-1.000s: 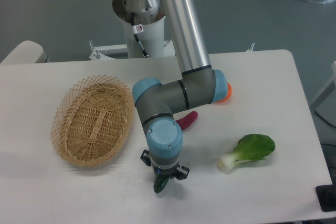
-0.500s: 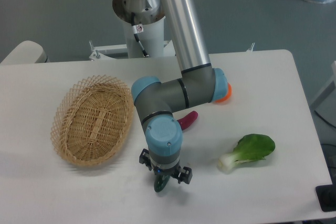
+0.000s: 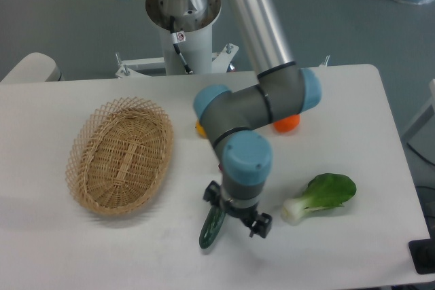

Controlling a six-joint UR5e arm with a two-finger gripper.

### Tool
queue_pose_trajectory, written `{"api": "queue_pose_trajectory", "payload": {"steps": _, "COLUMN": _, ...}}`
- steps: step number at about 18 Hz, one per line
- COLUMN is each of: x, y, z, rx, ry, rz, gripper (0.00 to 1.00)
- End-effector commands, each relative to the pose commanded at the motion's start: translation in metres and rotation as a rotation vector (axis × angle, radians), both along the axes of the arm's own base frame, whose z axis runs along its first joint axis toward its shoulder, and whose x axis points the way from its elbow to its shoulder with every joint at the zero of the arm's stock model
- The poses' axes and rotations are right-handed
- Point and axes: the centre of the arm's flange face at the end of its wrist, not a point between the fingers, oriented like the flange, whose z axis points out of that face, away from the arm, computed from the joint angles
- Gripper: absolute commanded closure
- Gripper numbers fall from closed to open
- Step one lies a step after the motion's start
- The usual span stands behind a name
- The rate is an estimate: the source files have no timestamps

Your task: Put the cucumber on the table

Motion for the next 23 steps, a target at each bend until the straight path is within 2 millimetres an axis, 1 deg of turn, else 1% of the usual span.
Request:
{"api": "queue_pose_trajectory", "payload": {"steps": 4, "x": -0.025, "y": -0.016, "z": 0.004, "rx": -0.012, "ry": 0.019, "rz": -0.118, "gripper": 0.00}}
{"api": "queue_pose_trajectory", "payload": {"steps": 6, "x": -0.038, "y": -0.021, "z": 0.005, "rx": -0.011, "ry": 0.031, "rz": -0.174, "gripper": 0.00}}
{"api": "queue_pose_trajectory", "payload": {"steps": 8, "x": -0.052, "y": -0.024, "z": 0.005, "rx": -0.036, "ry": 0.040, "rz": -0.211, "gripper": 0.00}}
{"api": "queue_pose_trajectory", "payload": {"steps": 11, "x": -0.067, "y": -0.021, "z": 0.005, "rx": -0.083, "ry": 0.056, "rz": -0.219, "gripper": 0.00}}
{"api": "queue_pose_trajectory", "payload": {"steps": 13, "x": -0.073, "y": -0.018, "z": 0.005, "rx": -0.082, "ry": 0.062, "rz": -0.238, "gripper": 0.00}}
{"api": "queue_pose_trajectory", "payload": {"steps": 15, "x": -0.080, "y": -0.020, "z": 0.002, "rx": -0.083, "ry": 0.064, "rz": -0.260, "gripper": 0.00}}
{"api": "queue_pose_trajectory", "payload": {"steps": 17, "x": -0.082, "y": -0.019, "z": 0.001, "rx": -0.081, "ry": 0.070, "rz": -0.291, "gripper": 0.00}}
{"api": "queue_pose_trajectory", "payload": {"steps": 23, "x": -0.080, "y": -0.021, "z": -0.003, "rx": -0.084, "ry": 0.066, "rz": -0.316, "gripper": 0.00}}
